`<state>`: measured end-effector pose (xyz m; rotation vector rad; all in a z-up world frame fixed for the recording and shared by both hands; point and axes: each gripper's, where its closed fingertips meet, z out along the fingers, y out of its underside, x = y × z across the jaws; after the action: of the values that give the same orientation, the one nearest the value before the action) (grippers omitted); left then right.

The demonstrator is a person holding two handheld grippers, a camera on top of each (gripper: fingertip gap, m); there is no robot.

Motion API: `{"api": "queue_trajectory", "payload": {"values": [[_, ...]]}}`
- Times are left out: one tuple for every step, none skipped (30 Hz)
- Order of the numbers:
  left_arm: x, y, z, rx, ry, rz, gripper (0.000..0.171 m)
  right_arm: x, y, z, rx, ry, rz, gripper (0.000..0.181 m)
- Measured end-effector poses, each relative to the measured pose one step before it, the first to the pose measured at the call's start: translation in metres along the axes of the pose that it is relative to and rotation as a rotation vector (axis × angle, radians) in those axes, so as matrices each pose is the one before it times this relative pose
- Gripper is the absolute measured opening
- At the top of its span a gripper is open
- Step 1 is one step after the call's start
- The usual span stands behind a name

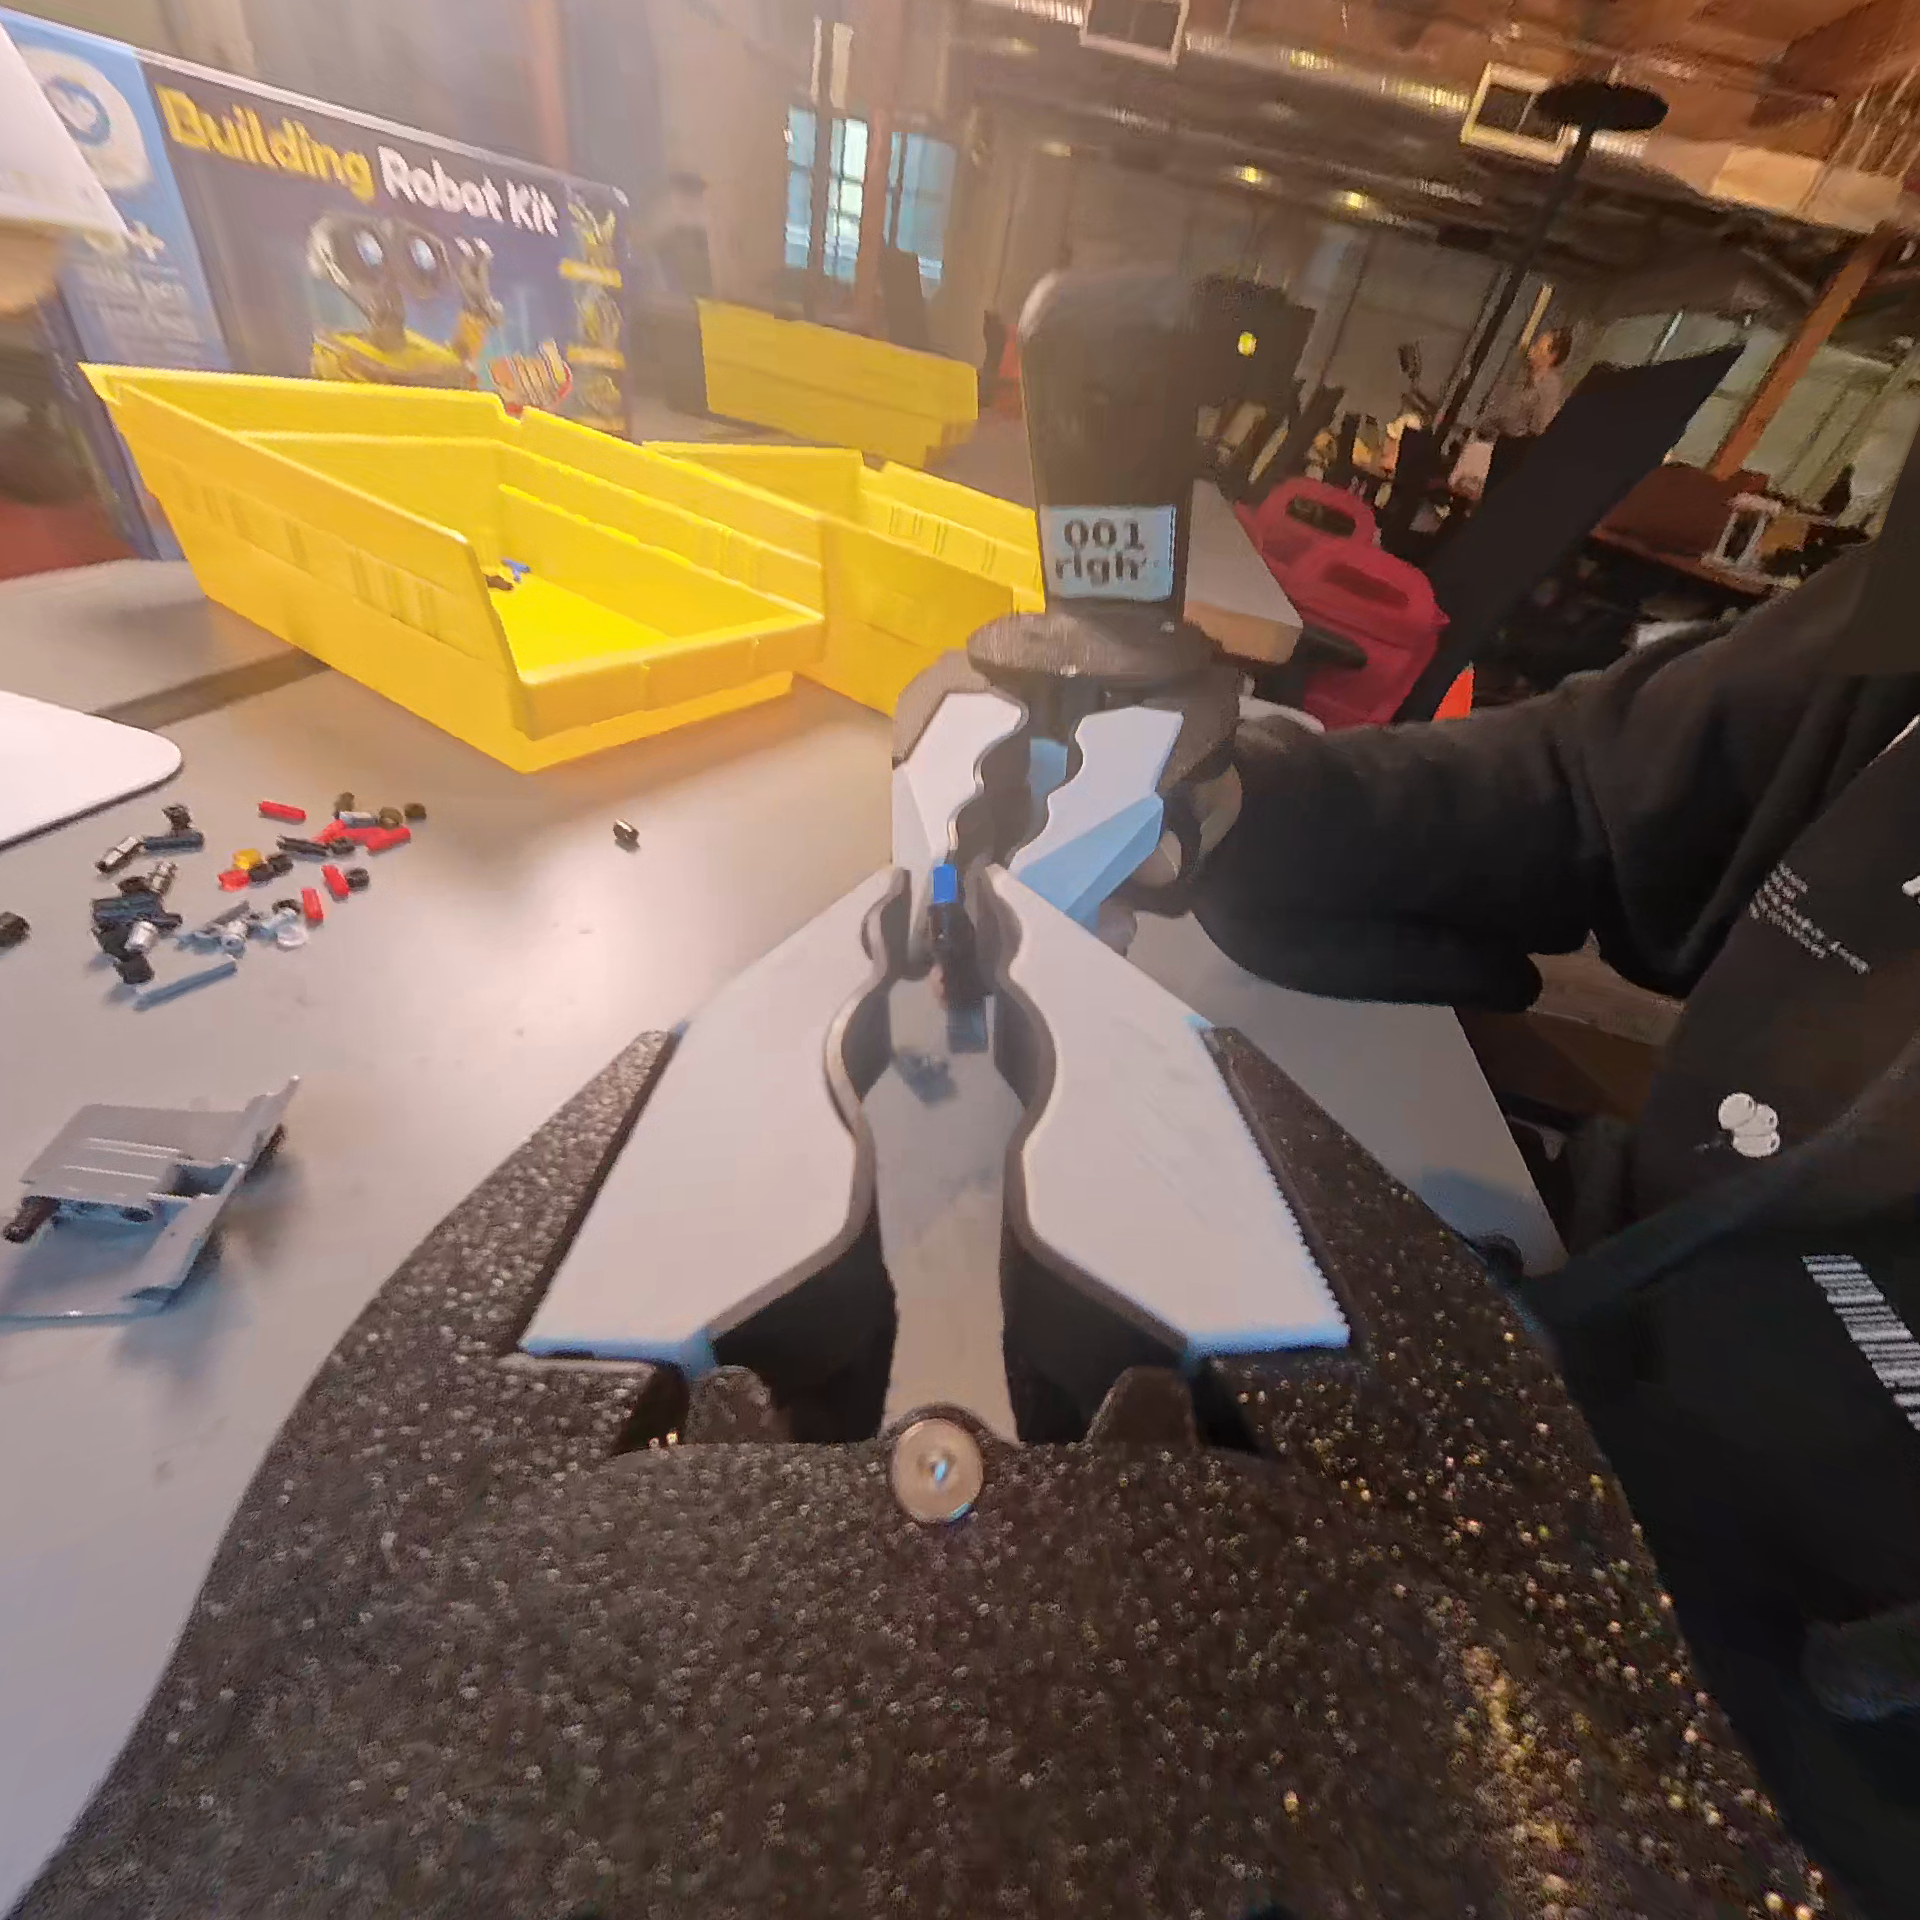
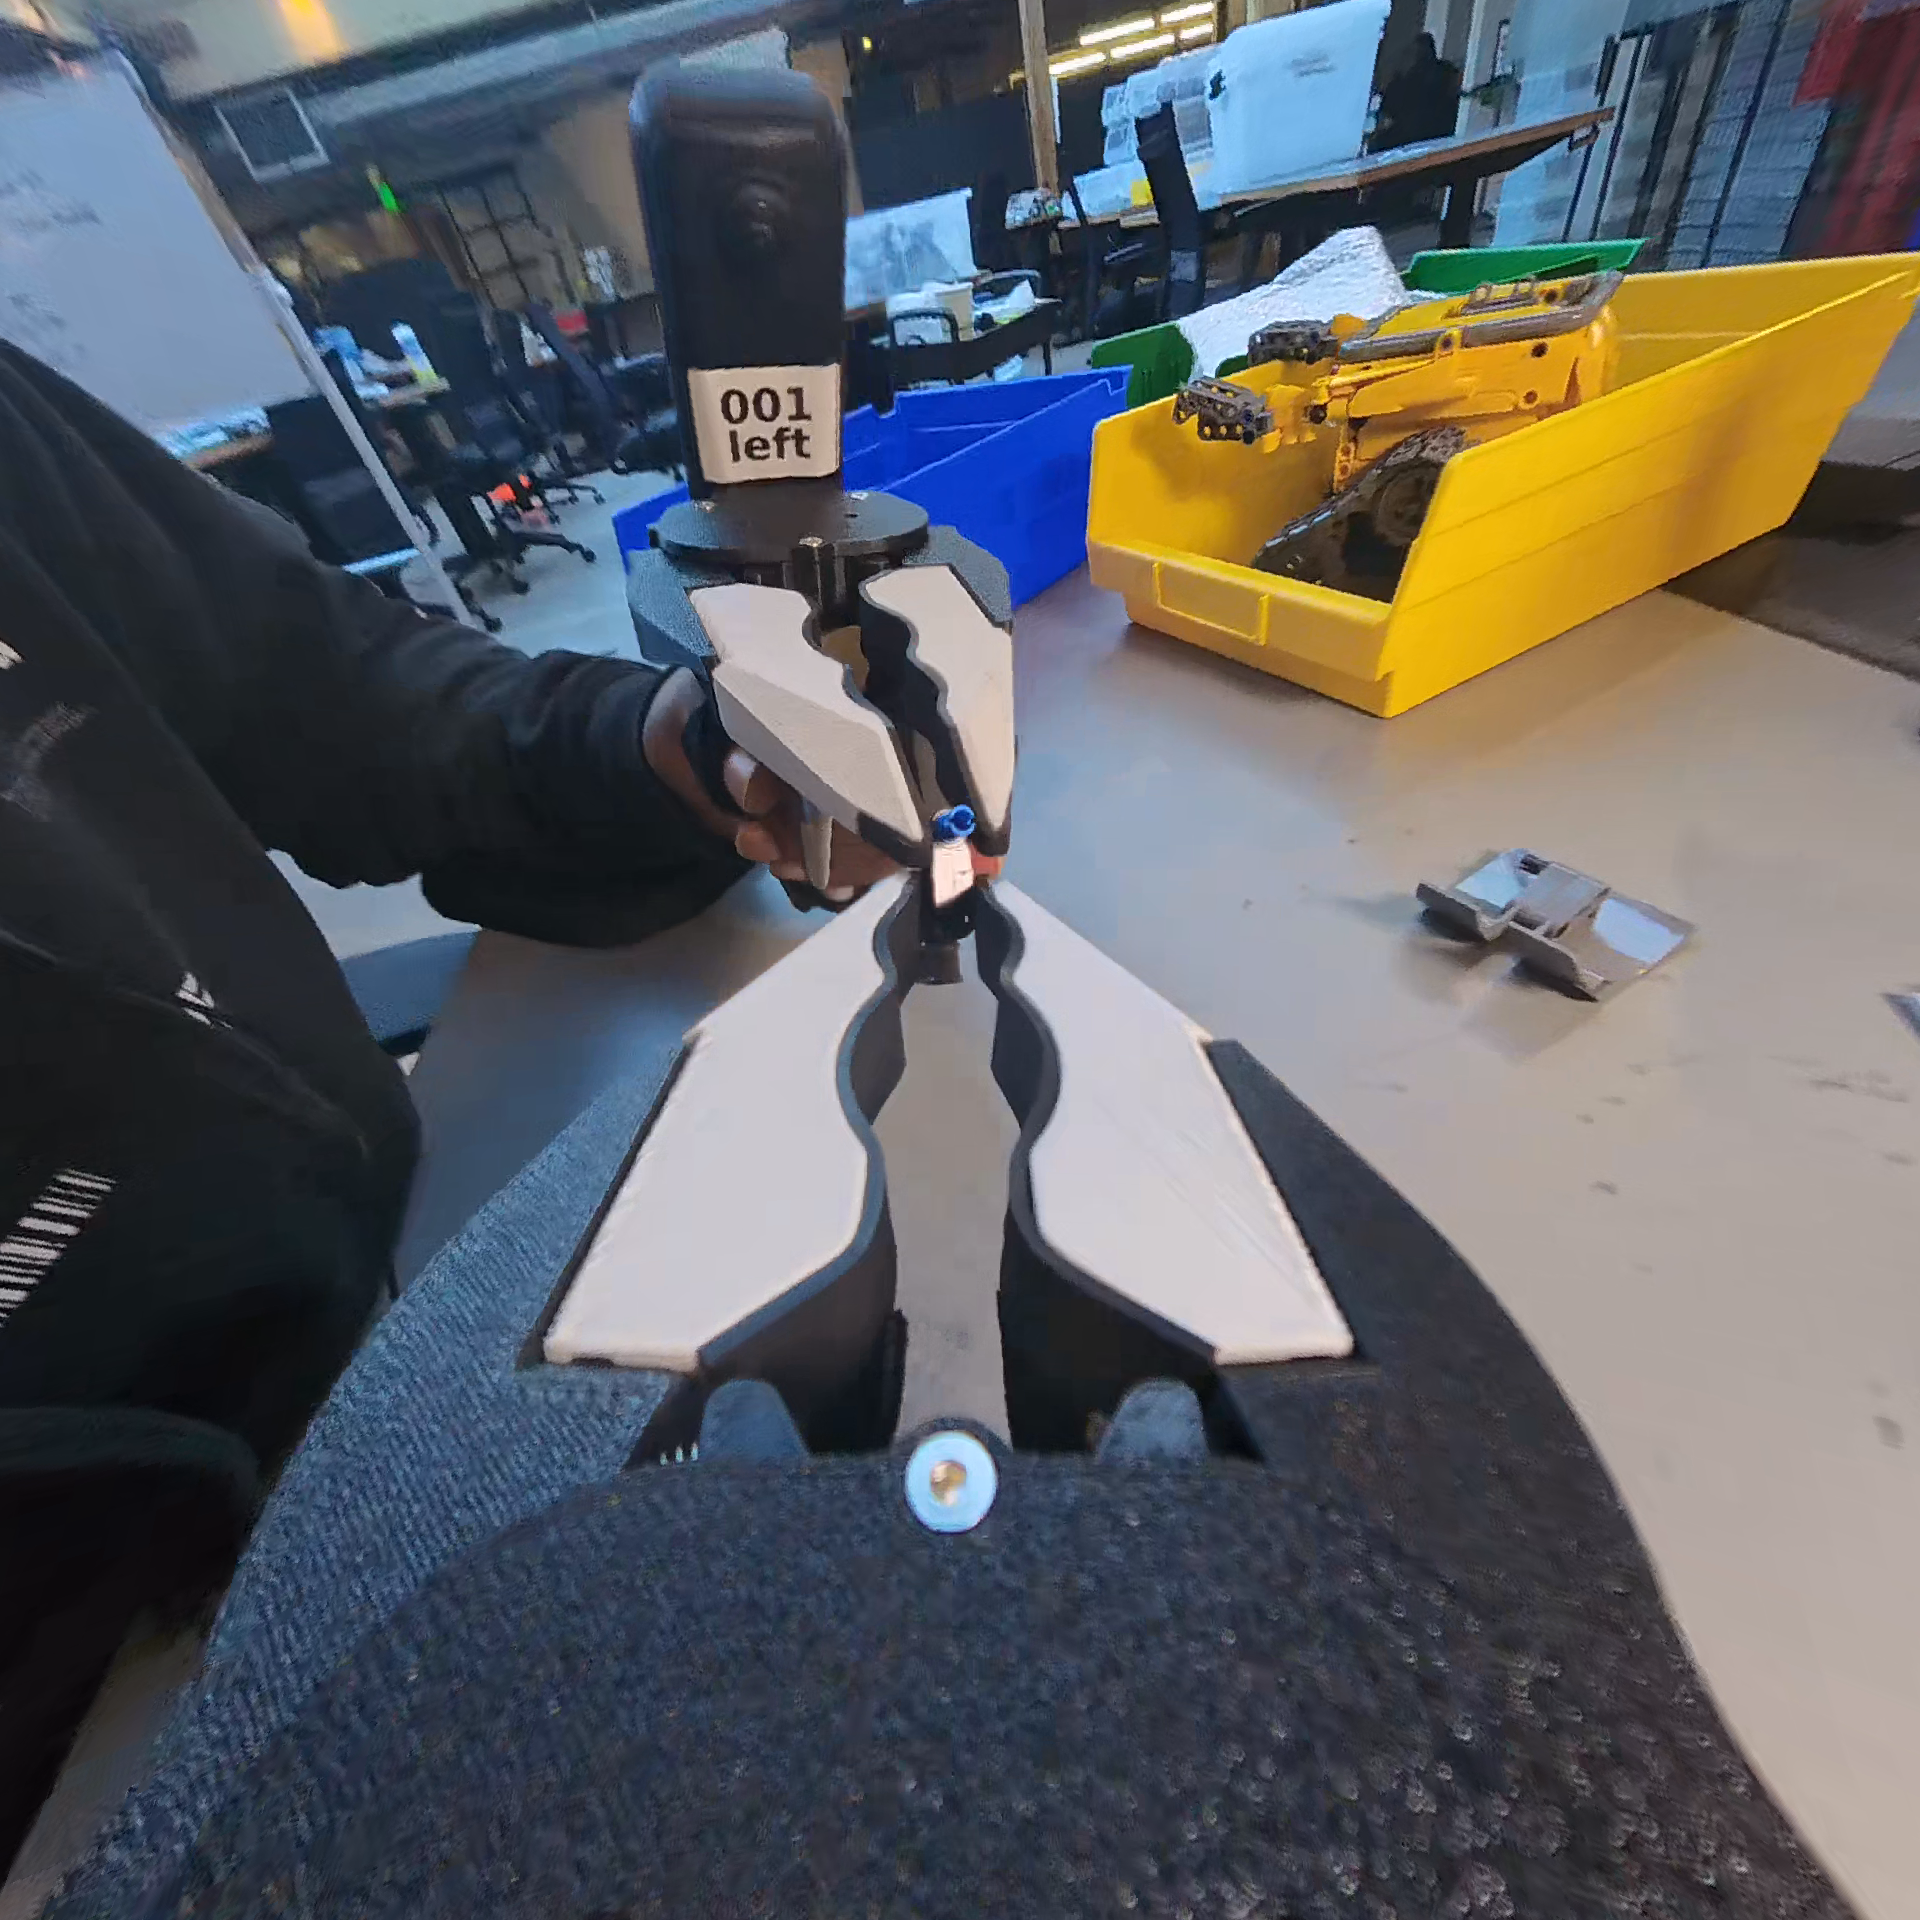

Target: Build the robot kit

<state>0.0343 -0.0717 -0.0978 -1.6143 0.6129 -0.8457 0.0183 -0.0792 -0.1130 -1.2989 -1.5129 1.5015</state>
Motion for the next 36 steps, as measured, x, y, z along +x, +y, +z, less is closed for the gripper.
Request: {"api": "queue_trajectory", "payload": {"values": [[-0.00055, -0.00549, -0.00198, 0.03195, -0.0063, 0.0011, 0.018, -0.00015, -0.00118, 0.00036, 0.0121, -0.0111, 0.0188, 0.009], [-0.00037, -0.00442, -0.00226, 0.02502, 0.0015, -0.0059, 0.024, 0.00047, -0.00282, -0.00023, 0.0242, -0.0041, 0.0105, 0.009], [-0.00083, -0.00249, -0.00183, 0.0133, 0.0023, -0.0112, 0.029, -0.00013, -0.00397, -0.00066, 0.0312, -0.0091, 0.0136, 0.009], [-0.00146, -0.0006, -0.00132, 0.00443, 0.0003, -0.0123, 0.033, -0.00024, -0.0049, -0.00104, 0.0352, -0.0102, 0.0182, 0.009], [-0.00086, 0.00073, -0.00038, -0.00211, 0.0034, -0.0111, 0.035, 0.00039, -0.0071, -0.00168, 0.0499, -0.0037, 0.0165, 0.009], [0.00006, 0.00185, 0.00074, -0.00774, 0.0056, -0.0094, 0.035, -0.00038, -0.00798, -0.00184, 0.0555, -0.0081, 0.018, 0.008], [0.00103, 0.00251, 0.00156, -0.01177, 0.0057, -0.0038, 0.034, -0.0018, -0.00612, -0.00084, 0.0429, -0.0161, 0.022, 0.008], [0.00177, 0.00229, 0.00191, -0.01232, 0.0052, 0.0043, 0.032, -0.00235, -0.00292, 0.00028, 0.024, -0.0171, 0.0175, 0.008], [0.00221, 0.00132, 0.00168, -0.00778, 0.003, 0.0105, 0.027, -0.00202, -0.00006, 0.00113, 0.0097, -0.0115, 0.0081, 0.008], [0.00235, -0.00009, 0.0008, -0.00209, 0.003, 0.0134, 0.022, -0.0018, 0.00179, 0.00165, -0.0006, -0.0071, -0.0029, 0.008], [0.00258, -0.0004, 0.00002, -0.00117, 0.0069, 0.0129, 0.016, -0.00129, 0.00326, 0.00179, -0.0115, -0.0036, -0.008, 0.009], [0.00111, -0.00012, -0.00049, -0.00337, 0.0025, 0.0102, 0.014, -0.00059, 0.00252, 0.0014, -0.0098, -0.0005, -0.0046, 0.009], [0.00008, 0.00006, -0.00067, -0.00435, -0.0013, 0.0069, 0.009, 0.00022, -0.00081, -0.00006, 0.0061, -0.0007, 0.0044, 0.009], [0.00066, 0.00024, -0.00039, -0.00642, 0.0045, 0.0043, 0.008, 0.00045, 0.00001, -0.00042, -0.0019, -0.0018, 0.0031, 0.008], [0.00077, 0.00085, -0.00013, -0.01131, 0.0068, 0.0047, 0.008, -0.00037, 0.00033, -0.00053, -0.0045, -0.0065, -0.0009, 0.008], [0.00044, 0.00135, 0.00001, -0.01327, 0.0045, 0.0086, 0.007, -0.00039, 0.00105, -0.00027, -0.0114, -0.0056, -0.0018, 0.008], [0.0008, 0.00161, -0.00011, -0.01216, 0.0048, 0.0128, 0.007, -0.00048, 0.00152, -0.00019, -0.0143, -0.0049, -0.0051, 0.008], [0.00129, 0.00175, -0.00031, -0.01361, 0.0074, 0.0154, 0.007, -0.00107, 0.00175, -0.00024, -0.0162, -0.0092, -0.0082, 0.008], [0.00091, 0.00184, -0.00034, -0.01516, 0.0051, 0.017, 0.007, -0.00095, 0.00189, -0.0005, -0.0203, -0.0082, -0.0127, 0.008], [0.00021, 0.00174, -0.00062, -0.01541, 0.0013, 0.0171, 0.007, -0.00021, 0.00201, -0.00072, -0.0213, -0.0026, -0.0177, 0.008], [-0.00008, 0.00194, -0.0008, -0.01584, 0.0016, 0.0148, 0.007, 0.00029, 0.002, -0.00109, -0.0212, -0.0004, -0.019, 0.008], [-0.00006, 0.00233, -0.00088, -0.01697, 0.0039, 0.0116, 0.007, 0.0004, 0.00229, -0.00108, -0.0217, 0.001, -0.0192, 0.008], [-0.00007, 0.00269, -0.00089, -0.0183, 0.0043, 0.011, 0.007, 0.00035, 0.00296, -0.00106, -0.0254, 0.0017, -0.0221, 0.008], [-0.0008, 0.0024, -0.00081, -0.01704, -0.0008, 0.0114, 0.006, 0.0004, 0.00318, -0.00128, -0.0287, 0.0038, -0.0267, 0.008], [-0.00061, 0.0028, -0.00076, -0.01959, 0.0002, 0.0108, 0.006, 0.00092, 0.00287, -0.00164, -0.0282, 0.0075, -0.0294, 0.01], [0.0, 0.00368, -0.00024, -0.02607, 0.0035, 0.0105, 0.006, 0.00139, 0.00167, -0.00188, -0.0215, 0.011, -0.0264, 0.015], [-0.00063, 0.00406, 0.00019, -0.02615, -0.003, 0.0123, 0.006, 0.00153, 0.0007, -0.00183, -0.0142, 0.011, -0.0211, 0.017], [-0.00036, 0.00411, 0.00073, -0.02646, -0.0035, 0.0122, 0.006, 0.00102, 0.00022, -0.00154, -0.0094, 0.0082, -0.0176, 0.018], [0.00047, 0.0045, 0.0013, -0.02835, 0.0004, 0.0102, 0.007, 0.00011, -0.00033, -0.00077, -0.0043, 0.0045, -0.0135, 0.018], [0.00039, 0.00366, 0.00163, -0.02279, -0.0019, 0.0093, 0.006, -0.00036, 0.00081, 0.0003, -0.0108, 0.0029, -0.012, 0.018], [0.00066, 0.00308, 0.00168, -0.01852, 0.0001, 0.0055, 0.006, -0.0014, 0.00272, 0.00129, -0.0217, -0.0018, -0.0149, 0.018], [0.0007, 0.0031, 0.00172, -0.0184, 0.0014, 0.0024, 0.006, -0.00241, 0.00355, 0.00197, -0.0247, -0.0049, -0.018, 0.018], [-0.00006, 0.00249, 0.00142, -0.01417, -0.0031, 0.0042, 0.006, -0.00224, 0.00321, 0.00214, -0.0185, -0.0032, -0.0145, 0.017], [0.00046, 0.00207, 0.00085, -0.01038, 0.0013, 0.0033, 0.007, -0.00107, 0.00298, 0.00205, -0.0159, 0.0018, -0.0078, 0.013], [-0.00044, 0.00104, 0.00031, -0.00373, -0.0007, -0.0023, 0.007, 0.00287, 0.0023, 0.00089, -0.0117, 0.023, -0.0063, 0.007], [-0.00129, -0.00099, -0.00064, 0.01069, -0.0023, -0.0093, 0.006, 0.00192, 0.00139, -0.00036, -0.0081, 0.0087, -0.0012, 0.007]]}}
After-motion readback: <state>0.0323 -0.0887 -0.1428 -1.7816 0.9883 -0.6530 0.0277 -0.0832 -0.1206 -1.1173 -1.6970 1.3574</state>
